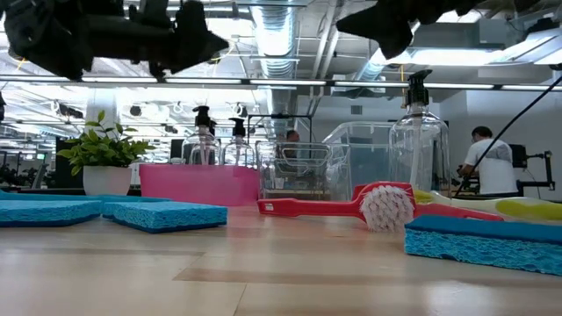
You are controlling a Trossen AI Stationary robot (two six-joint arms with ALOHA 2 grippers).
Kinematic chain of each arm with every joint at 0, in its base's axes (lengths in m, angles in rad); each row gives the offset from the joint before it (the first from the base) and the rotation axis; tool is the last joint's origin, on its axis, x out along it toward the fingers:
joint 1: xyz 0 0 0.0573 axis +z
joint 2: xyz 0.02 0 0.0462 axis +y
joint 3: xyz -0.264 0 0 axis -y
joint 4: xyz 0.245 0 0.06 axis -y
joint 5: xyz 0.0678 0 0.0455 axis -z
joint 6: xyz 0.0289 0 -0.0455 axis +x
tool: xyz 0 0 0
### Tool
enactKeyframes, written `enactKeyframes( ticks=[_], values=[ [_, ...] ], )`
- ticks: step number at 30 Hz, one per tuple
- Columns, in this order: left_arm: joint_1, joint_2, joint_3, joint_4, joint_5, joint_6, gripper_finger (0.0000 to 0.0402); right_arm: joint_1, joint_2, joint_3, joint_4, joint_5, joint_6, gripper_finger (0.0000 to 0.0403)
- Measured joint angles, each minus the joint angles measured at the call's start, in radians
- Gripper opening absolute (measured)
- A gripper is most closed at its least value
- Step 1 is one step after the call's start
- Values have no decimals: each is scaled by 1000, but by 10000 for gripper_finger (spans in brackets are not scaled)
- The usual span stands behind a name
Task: Pick & Place Kitchen Sink Supplies
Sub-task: Put the transparent soap dispenser into the red bin
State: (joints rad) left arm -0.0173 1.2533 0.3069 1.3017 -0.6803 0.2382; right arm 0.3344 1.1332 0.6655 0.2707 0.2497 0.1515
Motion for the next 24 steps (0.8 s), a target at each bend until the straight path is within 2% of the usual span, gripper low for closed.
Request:
enactKeyframes(
  ticks=[11, 14, 18, 21, 24],
  values=[
    [-162, 0, 0, -45, 318, -18, 280, 68, 12, 0, 115, -17, 8, 240],
    [-171, -5, 0, -43, 344, -18, 280, 83, 37, 0, 118, -12, -14, 240],
    [-174, -6, 0, -45, 349, -20, 280, 88, 39, 15, 102, 64, -12, 240],
    [-174, -6, 0, -44, 349, -39, 280, 111, -14, 44, 18, 94, -11, 240],
    [-174, -6, 0, -45, 349, -41, 280, 168, -88, 53, -84, 187, -12, 240]
  ],
)
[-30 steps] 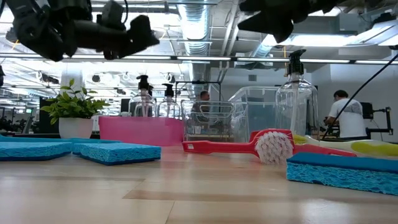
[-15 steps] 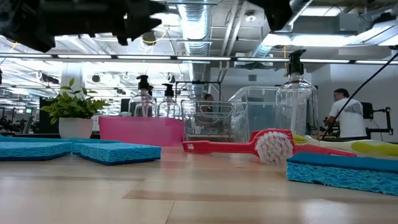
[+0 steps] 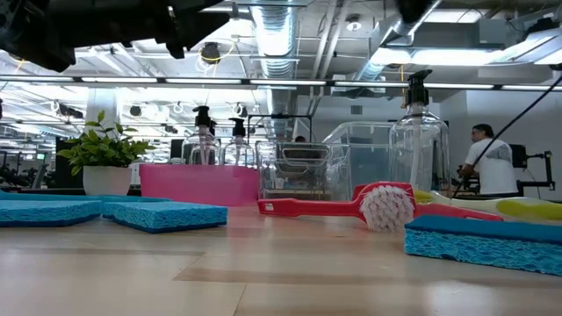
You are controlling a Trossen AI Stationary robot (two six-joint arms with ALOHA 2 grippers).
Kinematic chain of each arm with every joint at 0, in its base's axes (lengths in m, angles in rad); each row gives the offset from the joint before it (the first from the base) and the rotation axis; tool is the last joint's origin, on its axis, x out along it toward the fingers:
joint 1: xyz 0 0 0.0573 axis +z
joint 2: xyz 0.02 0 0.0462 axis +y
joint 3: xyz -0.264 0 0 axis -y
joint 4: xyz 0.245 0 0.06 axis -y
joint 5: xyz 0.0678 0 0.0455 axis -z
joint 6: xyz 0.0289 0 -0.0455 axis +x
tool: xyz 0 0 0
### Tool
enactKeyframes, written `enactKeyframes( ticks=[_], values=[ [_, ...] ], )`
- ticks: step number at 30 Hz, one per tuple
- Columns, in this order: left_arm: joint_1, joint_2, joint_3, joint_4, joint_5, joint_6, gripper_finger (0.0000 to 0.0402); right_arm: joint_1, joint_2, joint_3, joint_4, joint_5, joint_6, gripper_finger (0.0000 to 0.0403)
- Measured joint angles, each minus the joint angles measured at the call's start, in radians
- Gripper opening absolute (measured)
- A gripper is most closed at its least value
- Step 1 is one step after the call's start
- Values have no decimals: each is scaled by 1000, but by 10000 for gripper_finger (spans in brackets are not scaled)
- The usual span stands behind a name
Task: Pick & Place Kitchen Sink Supplies
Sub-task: Put the transparent soap dispenser into the red bin
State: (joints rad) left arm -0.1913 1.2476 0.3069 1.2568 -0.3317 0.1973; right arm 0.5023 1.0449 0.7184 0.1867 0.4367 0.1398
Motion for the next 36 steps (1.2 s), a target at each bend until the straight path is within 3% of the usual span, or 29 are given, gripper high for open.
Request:
enactKeyframes(
  ticks=[8, 12, 16, 20, 27, 36],
  values=[
    [0, 0, 0, 0, 0, 0, 280, 256, -141, -3, -322, 557, 139, 240],
    [0, 0, 0, 0, 0, 0, 281, 368, -159, -3, -511, 732, 336, 240],
    [0, 0, 0, 0, 0, 0, 281, 428, -157, -4, -686, 757, 524, 240],
    [0, 0, 0, 0, 0, 0, 280, 442, -157, -4, -806, 703, 623, 240],
    [0, 0, 0, 0, 0, 0, 280, 431, -150, -4, -891, 664, 648, 240],
    [0, 0, 0, 1, 0, 0, 280, 351, -124, -4, -872, 655, 643, 240]
  ],
)
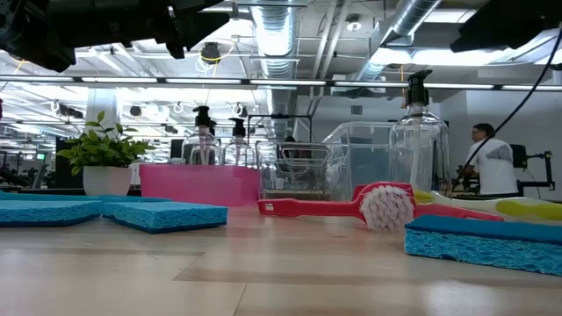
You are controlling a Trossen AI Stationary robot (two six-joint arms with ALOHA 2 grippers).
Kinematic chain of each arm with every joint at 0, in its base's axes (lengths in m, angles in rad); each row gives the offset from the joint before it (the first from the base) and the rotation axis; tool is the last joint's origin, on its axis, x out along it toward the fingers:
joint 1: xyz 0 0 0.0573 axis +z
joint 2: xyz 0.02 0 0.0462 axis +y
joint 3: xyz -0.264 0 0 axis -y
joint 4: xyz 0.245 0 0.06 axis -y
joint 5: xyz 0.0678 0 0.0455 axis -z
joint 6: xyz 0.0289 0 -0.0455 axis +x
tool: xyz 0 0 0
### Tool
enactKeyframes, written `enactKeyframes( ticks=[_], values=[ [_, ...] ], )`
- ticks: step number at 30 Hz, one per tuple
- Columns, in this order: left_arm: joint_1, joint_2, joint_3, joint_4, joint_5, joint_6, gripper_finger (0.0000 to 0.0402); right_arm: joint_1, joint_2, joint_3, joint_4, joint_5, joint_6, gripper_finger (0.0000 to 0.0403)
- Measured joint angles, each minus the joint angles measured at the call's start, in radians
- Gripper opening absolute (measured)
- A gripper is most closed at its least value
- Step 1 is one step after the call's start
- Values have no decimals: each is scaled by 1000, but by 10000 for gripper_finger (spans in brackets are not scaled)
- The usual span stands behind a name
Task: Pick & Place Kitchen Sink Supplies
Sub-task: Put the transparent soap dispenser into the red bin
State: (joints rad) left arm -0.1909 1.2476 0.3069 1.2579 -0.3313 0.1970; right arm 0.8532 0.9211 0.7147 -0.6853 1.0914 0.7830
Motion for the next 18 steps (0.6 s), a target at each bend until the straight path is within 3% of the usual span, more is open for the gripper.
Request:
enactKeyframes(
  ticks=[9, 18],
  values=[
    [0, 0, 0, 5, 0, 0, 280, -69, 12, 0, -205, -73, 164, 240],
    [0, 0, 0, 6, 0, 0, 280, -113, 71, 0, -212, -46, 161, 240]
  ],
)
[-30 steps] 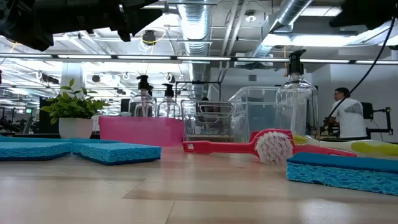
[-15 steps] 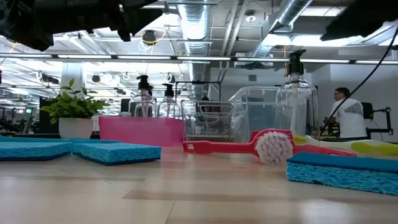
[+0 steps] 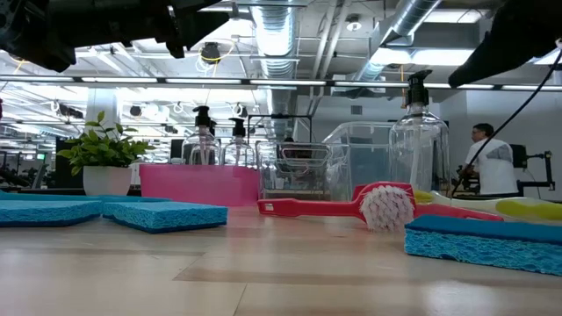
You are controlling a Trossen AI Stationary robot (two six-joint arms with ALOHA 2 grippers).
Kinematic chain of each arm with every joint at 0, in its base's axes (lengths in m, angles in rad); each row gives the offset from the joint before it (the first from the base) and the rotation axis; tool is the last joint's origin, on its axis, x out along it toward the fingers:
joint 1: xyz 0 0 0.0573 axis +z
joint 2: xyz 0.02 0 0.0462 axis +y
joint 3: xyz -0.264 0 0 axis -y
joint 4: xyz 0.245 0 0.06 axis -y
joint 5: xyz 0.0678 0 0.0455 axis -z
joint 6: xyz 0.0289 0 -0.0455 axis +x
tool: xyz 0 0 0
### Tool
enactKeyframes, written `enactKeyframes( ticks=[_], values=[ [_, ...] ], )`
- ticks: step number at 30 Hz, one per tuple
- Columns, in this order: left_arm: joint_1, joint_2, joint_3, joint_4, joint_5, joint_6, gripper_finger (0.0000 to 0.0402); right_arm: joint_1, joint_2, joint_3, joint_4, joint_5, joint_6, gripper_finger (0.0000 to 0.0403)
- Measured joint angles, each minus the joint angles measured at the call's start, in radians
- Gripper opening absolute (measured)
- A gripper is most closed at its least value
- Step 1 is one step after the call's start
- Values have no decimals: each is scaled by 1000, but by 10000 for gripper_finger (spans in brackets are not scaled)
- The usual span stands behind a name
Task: Pick & Place Kitchen Sink Supplies
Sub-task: Put the transparent soap dispenser into the red bin
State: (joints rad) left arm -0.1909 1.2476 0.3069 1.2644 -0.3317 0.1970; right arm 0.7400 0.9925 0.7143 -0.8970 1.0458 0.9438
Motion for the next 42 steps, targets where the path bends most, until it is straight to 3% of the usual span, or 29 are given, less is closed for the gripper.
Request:
enactKeyframes(
  ticks=[10, 18, 30, 42],
  values=[
    [0, 0, 0, 0, 0, 0, 280, -50, 42, 0, -12, 26, -13, 240],
    [0, 0, 0, 0, 0, -1, 281, 5, 40, 0, -34, 22, -53, 240],
    [0, 0, 0, 0, 0, -19, 280, 132, -40, -6, -303, 135, 244, 240],
    [0, 0, 0, 1, 0, -22, 281, 271, -196, -154, -331, 156, 390, 240]
  ],
)
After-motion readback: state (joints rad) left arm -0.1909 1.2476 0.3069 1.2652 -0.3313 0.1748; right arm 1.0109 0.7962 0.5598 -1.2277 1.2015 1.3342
